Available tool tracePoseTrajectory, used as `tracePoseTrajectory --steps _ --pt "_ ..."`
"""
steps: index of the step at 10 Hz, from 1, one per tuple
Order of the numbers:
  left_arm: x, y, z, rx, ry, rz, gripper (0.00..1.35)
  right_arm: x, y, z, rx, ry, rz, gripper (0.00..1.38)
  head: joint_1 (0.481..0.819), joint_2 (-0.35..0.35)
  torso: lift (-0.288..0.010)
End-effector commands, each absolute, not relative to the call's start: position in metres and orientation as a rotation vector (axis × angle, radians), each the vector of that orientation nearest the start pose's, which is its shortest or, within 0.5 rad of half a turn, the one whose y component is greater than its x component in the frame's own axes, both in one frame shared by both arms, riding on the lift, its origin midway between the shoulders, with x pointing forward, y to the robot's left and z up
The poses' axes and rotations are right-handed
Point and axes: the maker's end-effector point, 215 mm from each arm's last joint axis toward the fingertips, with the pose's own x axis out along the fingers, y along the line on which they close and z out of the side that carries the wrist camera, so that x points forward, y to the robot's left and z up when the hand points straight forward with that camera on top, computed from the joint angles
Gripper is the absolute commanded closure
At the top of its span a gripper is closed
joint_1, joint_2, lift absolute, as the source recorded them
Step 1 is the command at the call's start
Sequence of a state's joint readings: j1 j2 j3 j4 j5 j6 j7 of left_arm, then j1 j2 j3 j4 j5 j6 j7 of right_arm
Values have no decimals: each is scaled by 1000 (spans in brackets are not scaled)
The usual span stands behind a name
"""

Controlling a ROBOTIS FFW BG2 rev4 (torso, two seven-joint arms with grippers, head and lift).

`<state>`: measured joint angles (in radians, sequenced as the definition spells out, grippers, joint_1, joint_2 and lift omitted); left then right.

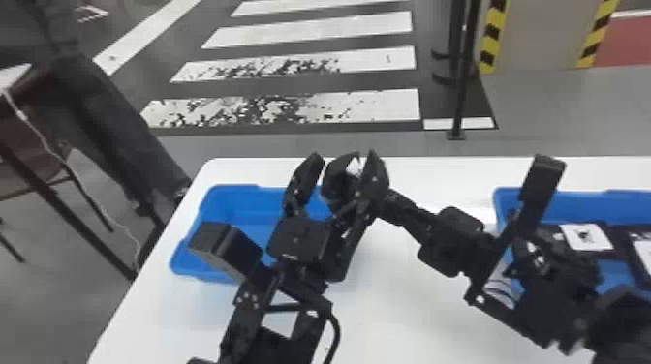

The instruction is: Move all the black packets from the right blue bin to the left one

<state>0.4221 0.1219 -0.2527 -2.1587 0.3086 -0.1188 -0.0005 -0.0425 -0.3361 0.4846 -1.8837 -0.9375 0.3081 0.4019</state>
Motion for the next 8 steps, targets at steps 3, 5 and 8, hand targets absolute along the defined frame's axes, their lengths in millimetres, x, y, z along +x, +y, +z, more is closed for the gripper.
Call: tracePoseTrajectory --steps 3,5,8 --pt "446 105 -229 -348 -164 -294 627 441 59 -247 627 158 1077 1119 695 210 -140" --pt "446 106 -226 -342 -168 -287 733 441 59 -247 629 157 1079 1119 695 206 -140" --pt "442 108 -222 -345 -163 -253 1205 441 57 -249 632 157 1071 1119 695 209 -140"
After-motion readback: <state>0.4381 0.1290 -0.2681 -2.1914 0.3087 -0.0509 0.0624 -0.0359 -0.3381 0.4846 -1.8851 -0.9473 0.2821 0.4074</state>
